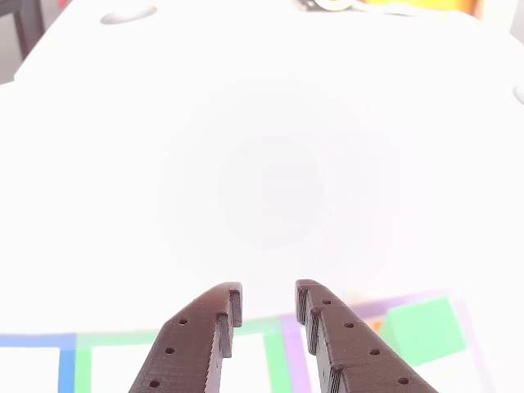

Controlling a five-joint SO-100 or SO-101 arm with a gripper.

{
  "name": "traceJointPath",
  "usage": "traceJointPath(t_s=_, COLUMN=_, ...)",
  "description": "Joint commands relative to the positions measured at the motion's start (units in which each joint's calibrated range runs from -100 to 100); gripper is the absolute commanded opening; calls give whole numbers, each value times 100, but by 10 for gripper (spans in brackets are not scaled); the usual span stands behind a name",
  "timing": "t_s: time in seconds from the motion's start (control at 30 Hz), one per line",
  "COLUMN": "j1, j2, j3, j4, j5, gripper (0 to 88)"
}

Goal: Tower of hanoi

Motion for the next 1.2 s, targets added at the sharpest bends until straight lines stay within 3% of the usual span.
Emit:
traceJointPath(t_s=0.0, j1=461, j2=-1034, j3=-2081, j4=4012, j5=0, gripper=18)
traceJointPath(t_s=0.17, j1=1266, j2=-1042, j3=-4290, j4=6652, j5=0, gripper=60)
traceJointPath(t_s=0.37, j1=1899, j2=-929, j3=-6217, j4=8692, j5=0, gripper=28)
traceJointPath(t_s=0.53, j1=1976, j2=-824, j3=-7435, j4=9745, j5=0, gripper=29)
traceJointPath(t_s=0.9, j1=1995, j2=-920, j3=-7154, j4=9721, j5=0, gripper=55)
traceJointPath(t_s=1.17, j1=2312, j2=-1397, j3=-5026, j4=8020, j5=0, gripper=236)
